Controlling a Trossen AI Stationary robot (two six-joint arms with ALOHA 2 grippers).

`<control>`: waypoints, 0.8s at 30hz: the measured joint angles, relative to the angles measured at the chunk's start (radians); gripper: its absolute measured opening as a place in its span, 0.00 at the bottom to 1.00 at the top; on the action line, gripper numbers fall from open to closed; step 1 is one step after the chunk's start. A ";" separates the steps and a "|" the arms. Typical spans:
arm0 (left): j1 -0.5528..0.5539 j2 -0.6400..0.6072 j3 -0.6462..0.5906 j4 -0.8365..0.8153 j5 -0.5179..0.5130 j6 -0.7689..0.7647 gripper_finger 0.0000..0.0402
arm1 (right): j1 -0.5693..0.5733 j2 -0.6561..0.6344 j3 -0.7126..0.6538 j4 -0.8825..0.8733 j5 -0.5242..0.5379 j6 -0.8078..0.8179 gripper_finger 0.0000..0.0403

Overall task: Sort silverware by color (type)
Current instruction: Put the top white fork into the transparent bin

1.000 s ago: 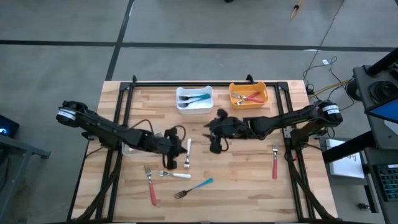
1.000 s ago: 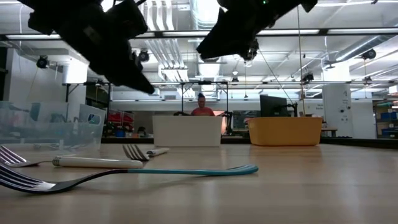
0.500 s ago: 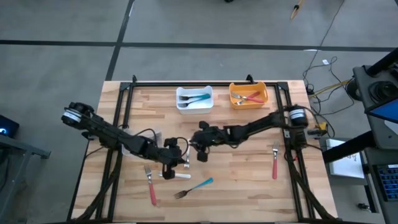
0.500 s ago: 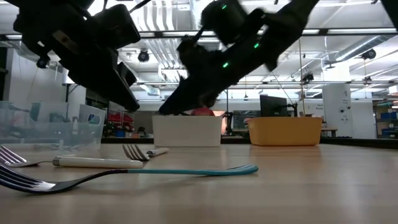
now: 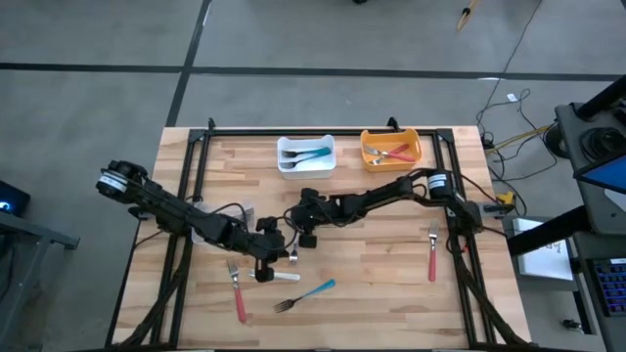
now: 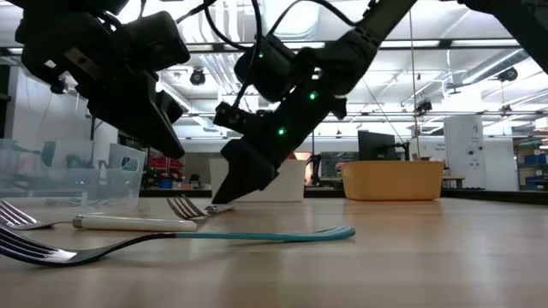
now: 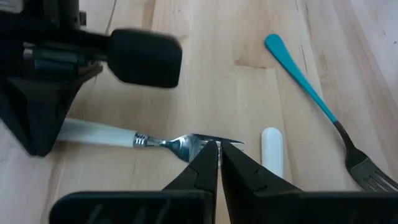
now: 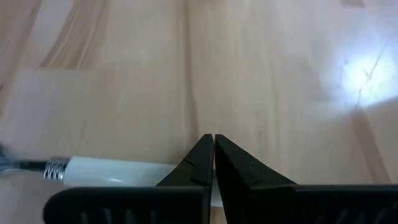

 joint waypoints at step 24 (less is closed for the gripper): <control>-0.004 0.000 0.000 -0.011 -0.002 -0.007 0.00 | 0.064 -0.231 -0.064 -0.627 0.018 0.295 0.02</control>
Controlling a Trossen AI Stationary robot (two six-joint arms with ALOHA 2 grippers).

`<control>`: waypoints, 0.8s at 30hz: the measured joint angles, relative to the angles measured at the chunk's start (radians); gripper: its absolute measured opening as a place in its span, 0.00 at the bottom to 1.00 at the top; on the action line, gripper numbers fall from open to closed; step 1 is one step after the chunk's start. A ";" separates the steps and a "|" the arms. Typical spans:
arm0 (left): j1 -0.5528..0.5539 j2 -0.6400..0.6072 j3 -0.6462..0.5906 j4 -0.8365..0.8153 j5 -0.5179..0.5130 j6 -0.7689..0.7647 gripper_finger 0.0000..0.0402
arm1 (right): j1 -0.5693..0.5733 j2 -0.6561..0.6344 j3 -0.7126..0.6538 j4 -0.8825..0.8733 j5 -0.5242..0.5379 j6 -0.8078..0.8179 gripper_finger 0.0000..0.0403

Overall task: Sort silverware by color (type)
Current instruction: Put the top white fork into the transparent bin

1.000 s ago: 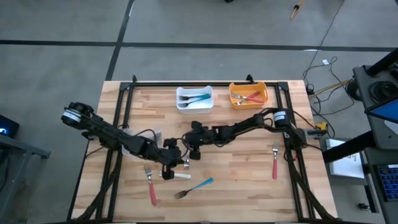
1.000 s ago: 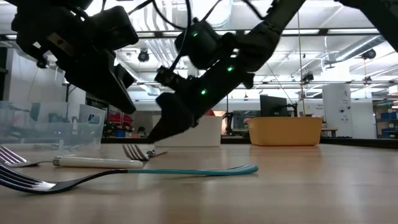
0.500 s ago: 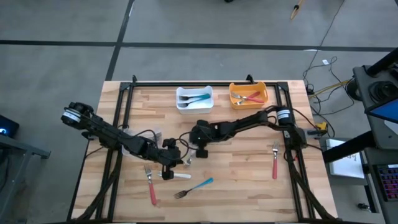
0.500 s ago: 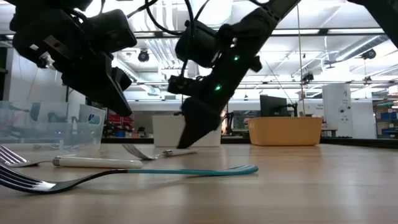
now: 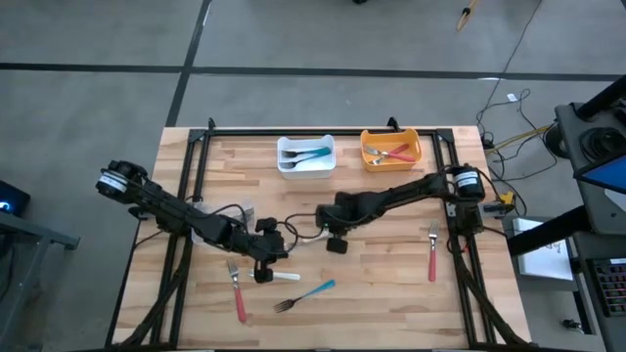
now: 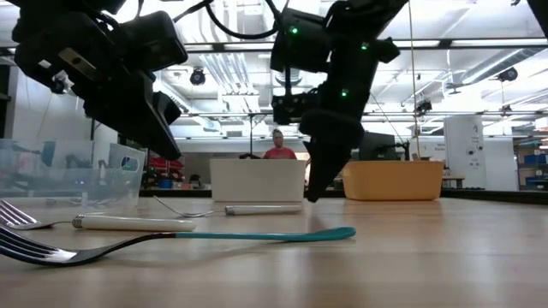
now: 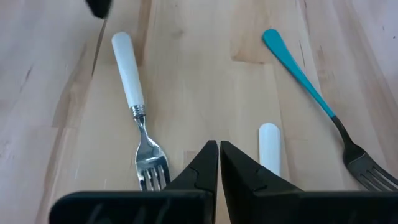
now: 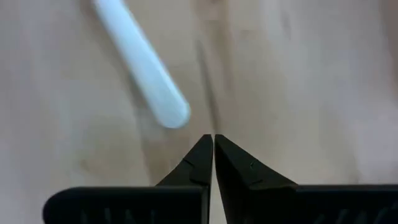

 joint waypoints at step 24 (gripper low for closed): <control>0.004 0.077 0.000 0.089 -0.032 0.032 0.00 | 0.053 0.016 -0.069 0.262 0.167 -0.039 0.02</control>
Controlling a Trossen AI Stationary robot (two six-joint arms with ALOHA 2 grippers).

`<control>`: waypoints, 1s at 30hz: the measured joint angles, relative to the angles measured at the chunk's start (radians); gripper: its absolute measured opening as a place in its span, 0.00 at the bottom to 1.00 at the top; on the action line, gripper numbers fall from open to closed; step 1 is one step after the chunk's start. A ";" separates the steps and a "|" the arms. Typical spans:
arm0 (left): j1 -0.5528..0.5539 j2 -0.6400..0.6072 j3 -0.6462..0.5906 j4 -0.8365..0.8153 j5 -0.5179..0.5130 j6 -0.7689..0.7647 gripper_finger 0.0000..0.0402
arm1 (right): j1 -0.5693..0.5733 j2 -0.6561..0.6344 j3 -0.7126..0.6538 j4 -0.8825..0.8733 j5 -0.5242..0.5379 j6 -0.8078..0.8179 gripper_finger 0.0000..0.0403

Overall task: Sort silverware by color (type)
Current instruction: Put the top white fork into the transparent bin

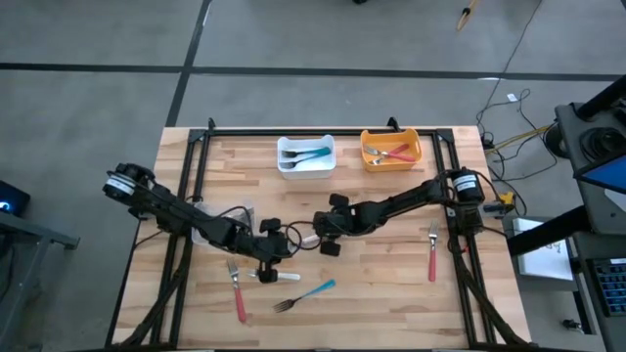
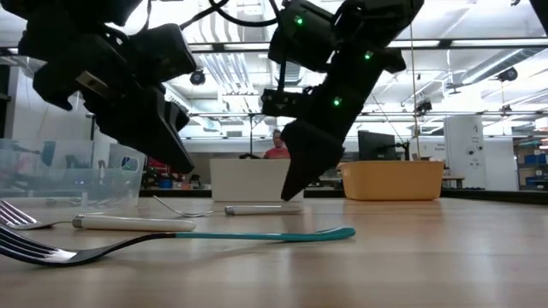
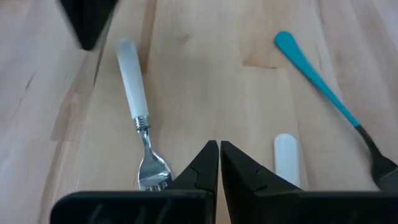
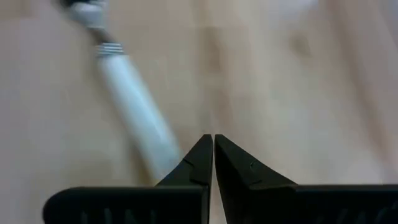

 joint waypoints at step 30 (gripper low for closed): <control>-0.002 0.008 0.198 -0.328 -0.096 0.145 0.00 | 0.097 -0.067 -0.030 -0.058 -0.115 -0.039 0.02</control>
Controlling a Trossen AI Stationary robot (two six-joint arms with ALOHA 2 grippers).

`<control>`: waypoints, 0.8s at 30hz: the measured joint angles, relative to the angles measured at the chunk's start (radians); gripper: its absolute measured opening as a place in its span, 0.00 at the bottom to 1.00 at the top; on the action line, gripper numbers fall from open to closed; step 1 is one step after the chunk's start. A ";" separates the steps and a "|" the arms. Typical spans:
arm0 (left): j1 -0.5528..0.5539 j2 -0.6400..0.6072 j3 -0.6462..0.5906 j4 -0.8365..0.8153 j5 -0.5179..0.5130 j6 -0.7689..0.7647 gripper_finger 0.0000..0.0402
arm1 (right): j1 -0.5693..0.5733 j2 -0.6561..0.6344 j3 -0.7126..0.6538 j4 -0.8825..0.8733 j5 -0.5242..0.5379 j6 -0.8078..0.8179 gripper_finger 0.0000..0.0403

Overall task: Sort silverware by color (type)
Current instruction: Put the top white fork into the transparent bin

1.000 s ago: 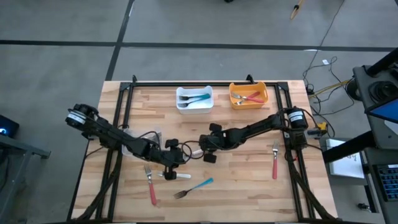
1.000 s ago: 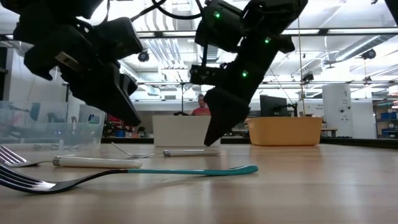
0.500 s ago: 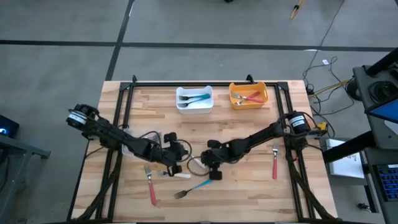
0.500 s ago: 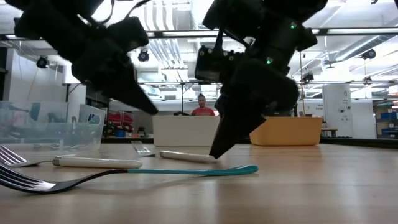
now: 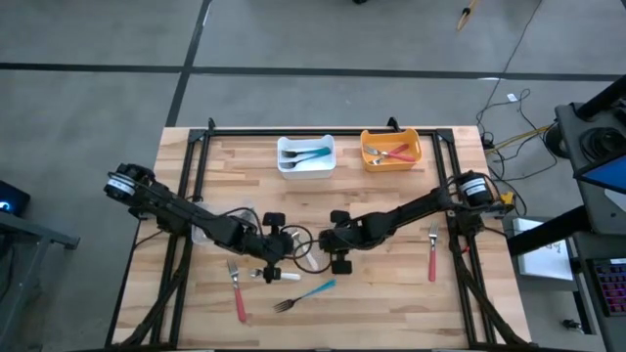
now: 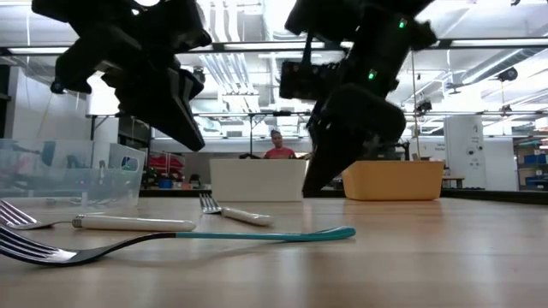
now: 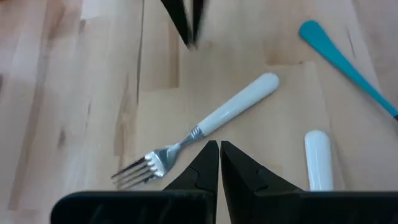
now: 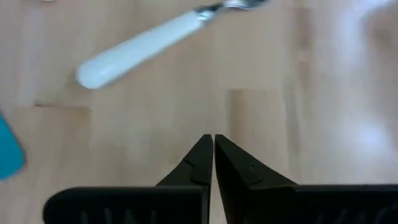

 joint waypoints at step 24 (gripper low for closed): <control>0.033 0.089 -0.085 0.152 -0.001 -0.045 0.00 | -0.012 -0.152 -0.163 0.162 0.163 -0.079 0.02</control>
